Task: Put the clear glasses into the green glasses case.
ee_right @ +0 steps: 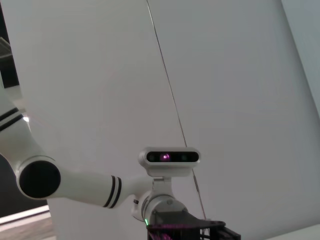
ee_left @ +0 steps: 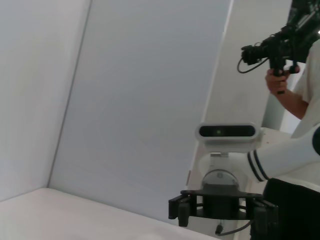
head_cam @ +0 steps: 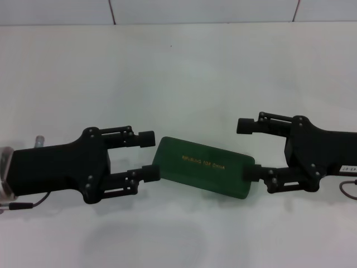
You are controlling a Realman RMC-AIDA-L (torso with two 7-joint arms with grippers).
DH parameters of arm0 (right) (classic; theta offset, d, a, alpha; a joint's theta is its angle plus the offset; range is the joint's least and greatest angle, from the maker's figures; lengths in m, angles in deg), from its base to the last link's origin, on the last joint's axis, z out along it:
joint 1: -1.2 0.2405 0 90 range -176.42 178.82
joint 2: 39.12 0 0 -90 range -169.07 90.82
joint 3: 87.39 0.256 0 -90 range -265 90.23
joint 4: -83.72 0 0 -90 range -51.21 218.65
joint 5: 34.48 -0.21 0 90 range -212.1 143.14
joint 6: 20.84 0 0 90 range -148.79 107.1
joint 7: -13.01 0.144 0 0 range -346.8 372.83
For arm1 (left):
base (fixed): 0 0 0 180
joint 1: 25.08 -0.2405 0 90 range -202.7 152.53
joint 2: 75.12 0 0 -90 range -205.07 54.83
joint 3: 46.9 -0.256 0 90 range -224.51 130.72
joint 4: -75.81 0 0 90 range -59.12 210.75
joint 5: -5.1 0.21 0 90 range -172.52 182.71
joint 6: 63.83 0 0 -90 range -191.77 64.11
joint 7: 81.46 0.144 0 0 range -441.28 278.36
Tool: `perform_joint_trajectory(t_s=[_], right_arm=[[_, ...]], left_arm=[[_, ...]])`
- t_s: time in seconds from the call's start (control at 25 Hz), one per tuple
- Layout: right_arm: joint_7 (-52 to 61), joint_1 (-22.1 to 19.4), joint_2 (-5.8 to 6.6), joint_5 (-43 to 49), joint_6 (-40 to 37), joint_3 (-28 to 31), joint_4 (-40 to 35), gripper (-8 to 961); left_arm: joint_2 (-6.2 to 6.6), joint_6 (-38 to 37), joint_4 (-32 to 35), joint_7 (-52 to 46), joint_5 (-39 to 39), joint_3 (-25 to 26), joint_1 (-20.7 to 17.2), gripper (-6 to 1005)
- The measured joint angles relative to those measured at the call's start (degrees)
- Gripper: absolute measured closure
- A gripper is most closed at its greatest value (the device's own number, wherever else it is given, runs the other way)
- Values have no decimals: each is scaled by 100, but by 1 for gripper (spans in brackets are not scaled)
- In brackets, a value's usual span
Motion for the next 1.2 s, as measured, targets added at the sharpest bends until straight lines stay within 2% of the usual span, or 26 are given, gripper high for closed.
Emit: perform_joint_trajectory(t_s=[0.28,0.6,1.2], right_arm=[[-134,78,20,0,40,36,-42,99],[-197,91,56,17,45,53,-238,100],[-243,-6,10,6,32,50,-198,103]], left_arm=[[-42,13,0,1,53,205,16,360],[-93,75,0,1,47,217,24,360],[-117,85,5,-26,37,218,75,360]])
